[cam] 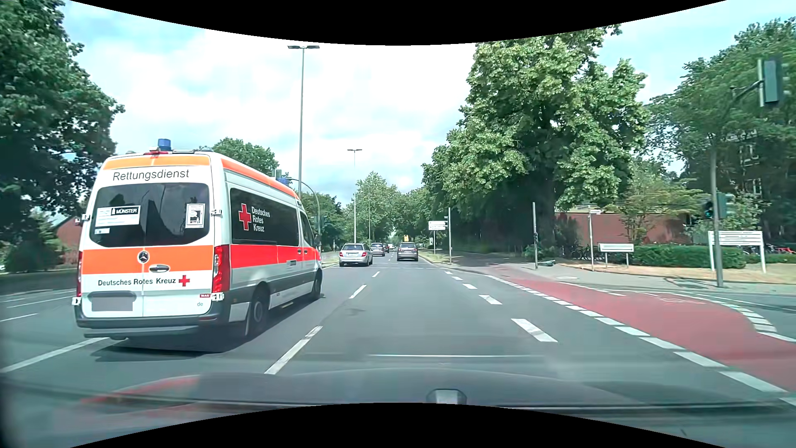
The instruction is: Follow the waypoints while adhering to traffic rules and regulations
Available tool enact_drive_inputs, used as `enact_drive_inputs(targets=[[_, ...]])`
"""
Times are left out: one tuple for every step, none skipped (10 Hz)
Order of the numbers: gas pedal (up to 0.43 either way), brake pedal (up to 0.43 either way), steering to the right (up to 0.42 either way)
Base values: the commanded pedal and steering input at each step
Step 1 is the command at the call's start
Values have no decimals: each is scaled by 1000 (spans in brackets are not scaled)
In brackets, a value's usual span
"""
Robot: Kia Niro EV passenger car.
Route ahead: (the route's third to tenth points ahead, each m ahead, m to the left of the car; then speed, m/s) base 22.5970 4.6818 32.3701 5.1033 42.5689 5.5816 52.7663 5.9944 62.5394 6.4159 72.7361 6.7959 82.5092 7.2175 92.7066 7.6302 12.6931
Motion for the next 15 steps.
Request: enact_drive_inputs(targets=[[157,18,-6],[157,18,-6],[157,18,-6],[177,18,-6],[177,18,-6],[177,18,-6],[177,18,-7],[177,18,-10],[177,18,-10],[177,18,-10],[189,18,-10],[197,18,-11],[197,18,-12],[197,18,-12],[197,18,-12]])
